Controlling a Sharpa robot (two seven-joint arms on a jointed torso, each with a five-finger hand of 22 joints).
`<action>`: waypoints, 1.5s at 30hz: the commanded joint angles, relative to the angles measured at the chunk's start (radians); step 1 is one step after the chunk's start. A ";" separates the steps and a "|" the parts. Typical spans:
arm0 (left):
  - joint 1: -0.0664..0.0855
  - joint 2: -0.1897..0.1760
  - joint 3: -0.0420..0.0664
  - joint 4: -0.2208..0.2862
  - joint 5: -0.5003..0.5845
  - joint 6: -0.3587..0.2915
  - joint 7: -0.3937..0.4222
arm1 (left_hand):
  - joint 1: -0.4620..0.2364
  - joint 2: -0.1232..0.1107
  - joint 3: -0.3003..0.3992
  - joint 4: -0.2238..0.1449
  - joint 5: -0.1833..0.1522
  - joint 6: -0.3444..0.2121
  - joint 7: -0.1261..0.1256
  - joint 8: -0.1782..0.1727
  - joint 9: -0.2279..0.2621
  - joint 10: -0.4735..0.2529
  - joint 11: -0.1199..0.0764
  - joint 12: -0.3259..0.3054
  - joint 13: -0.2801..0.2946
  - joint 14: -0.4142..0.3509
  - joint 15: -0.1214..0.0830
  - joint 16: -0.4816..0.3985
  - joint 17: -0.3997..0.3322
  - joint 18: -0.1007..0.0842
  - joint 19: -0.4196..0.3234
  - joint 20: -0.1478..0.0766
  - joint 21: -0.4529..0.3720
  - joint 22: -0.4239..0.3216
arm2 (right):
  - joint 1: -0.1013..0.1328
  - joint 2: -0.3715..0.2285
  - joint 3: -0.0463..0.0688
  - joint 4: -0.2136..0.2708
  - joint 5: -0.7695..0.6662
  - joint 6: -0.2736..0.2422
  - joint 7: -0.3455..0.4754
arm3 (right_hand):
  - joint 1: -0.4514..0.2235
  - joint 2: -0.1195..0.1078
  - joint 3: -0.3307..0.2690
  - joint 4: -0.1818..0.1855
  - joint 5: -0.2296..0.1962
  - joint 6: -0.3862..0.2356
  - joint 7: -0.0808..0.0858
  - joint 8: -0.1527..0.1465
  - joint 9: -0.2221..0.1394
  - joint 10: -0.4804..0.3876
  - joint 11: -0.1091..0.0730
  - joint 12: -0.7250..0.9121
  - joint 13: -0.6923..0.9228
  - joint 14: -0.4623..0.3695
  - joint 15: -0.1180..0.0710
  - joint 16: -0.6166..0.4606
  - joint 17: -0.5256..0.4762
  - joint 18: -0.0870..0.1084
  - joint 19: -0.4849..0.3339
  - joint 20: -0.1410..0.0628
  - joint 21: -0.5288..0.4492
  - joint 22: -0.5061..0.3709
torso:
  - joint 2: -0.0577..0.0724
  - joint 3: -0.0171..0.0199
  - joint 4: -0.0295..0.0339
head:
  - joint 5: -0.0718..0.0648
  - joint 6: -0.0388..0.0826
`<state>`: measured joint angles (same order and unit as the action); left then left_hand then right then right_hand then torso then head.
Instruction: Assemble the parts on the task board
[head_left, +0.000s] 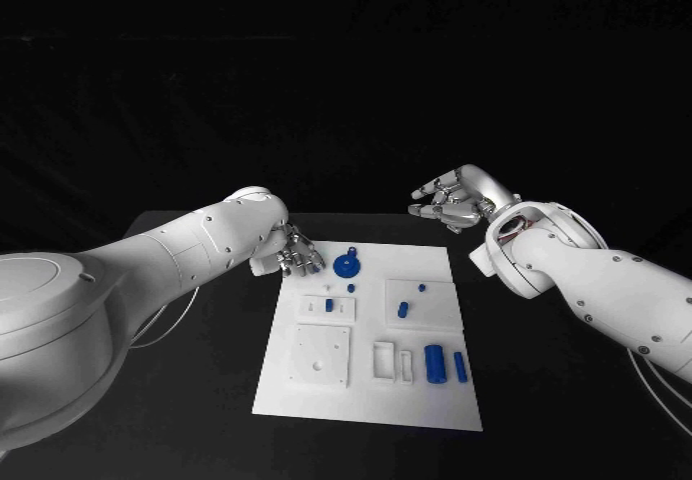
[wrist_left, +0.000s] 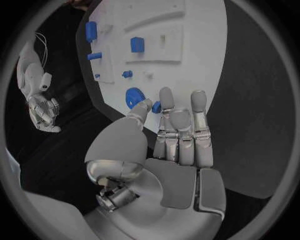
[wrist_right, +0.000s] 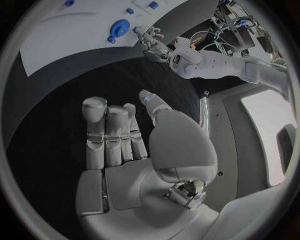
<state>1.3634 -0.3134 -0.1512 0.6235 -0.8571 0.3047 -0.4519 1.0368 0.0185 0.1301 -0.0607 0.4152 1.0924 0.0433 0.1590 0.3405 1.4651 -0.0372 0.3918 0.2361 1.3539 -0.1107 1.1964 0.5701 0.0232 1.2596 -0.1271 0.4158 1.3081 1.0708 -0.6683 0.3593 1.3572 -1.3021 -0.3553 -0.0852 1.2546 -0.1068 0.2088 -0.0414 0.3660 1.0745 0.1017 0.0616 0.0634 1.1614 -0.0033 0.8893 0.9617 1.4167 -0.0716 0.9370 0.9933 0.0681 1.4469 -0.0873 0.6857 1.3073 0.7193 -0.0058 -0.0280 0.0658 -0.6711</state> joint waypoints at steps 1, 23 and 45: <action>-0.003 0.002 0.000 -0.002 -0.002 -0.010 0.020 | -0.007 0.004 0.002 -0.003 0.004 -0.004 -0.003 -0.003 0.002 0.035 -0.004 -0.002 -0.001 -0.005 -0.001 0.003 -0.001 -0.006 -0.004 -0.004 0.005 0.018 | 0.000 0.001 0.001 0.001 -0.004 0.005 0.002 | 0.001 -0.010 -0.002 0.006 0.003 -0.008 0.002 0.000 -0.001 -0.008 0.001 -0.004 -0.001 -0.005 0.003 -0.007 -0.001 0.014 0.001 0.001 -0.006 0.081 | 0.000 0.0011 0.0005 | 0.000 0.000; -0.005 0.003 0.000 -0.009 0.003 -0.022 0.033 | -0.012 -0.034 -0.049 0.057 -0.157 0.001 0.000 -0.016 0.023 0.036 -0.001 0.004 0.001 -0.004 0.001 0.003 -0.001 -0.005 -0.003 -0.002 0.002 0.018 | 0.000 0.005 0.001 -0.002 -0.004 0.005 0.001 | 0.001 -0.010 -0.002 0.006 0.003 -0.008 0.002 0.000 -0.001 -0.008 0.001 -0.004 -0.001 -0.005 0.003 -0.007 -0.001 0.014 0.001 0.001 -0.006 0.081 | 0.001 0.0005 0.0004 | -0.001 0.003; -0.005 0.003 0.000 -0.026 0.012 -0.028 0.029 | -0.003 -0.006 -0.056 0.097 -0.203 0.004 -0.001 -0.014 0.043 0.037 -0.001 0.007 0.003 -0.003 0.001 0.003 -0.001 -0.004 -0.002 -0.002 0.002 0.018 | 0.000 0.011 0.001 -0.006 -0.004 0.007 0.002 | 0.001 -0.010 -0.002 0.006 0.003 -0.008 0.002 0.000 -0.001 -0.008 0.001 -0.004 -0.001 -0.005 0.003 -0.007 -0.001 0.014 0.001 0.001 -0.006 0.081 | 0.001 0.0006 0.0001 | -0.004 0.001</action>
<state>1.3593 -0.3119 -0.1508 0.5973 -0.8539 0.2838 -0.4285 1.0339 0.0064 0.0749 0.0403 0.2099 1.0948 0.0425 0.1471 0.3833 1.4651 -0.0372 0.3960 0.2387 1.3540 -0.1107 1.1964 0.5702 0.0230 1.2596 -0.1271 0.4158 1.3075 1.0708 -0.6585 0.3594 1.3514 -1.3022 -0.3551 -0.0867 1.2546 -0.1068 0.2088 -0.0414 0.3659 1.0727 0.1034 0.0616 0.0634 1.1614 -0.0033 0.8893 0.9619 1.4167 -0.0716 0.9370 0.9935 0.0681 1.4469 -0.0873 0.6858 1.3078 0.7208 -0.0058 -0.0276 0.0630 -0.6695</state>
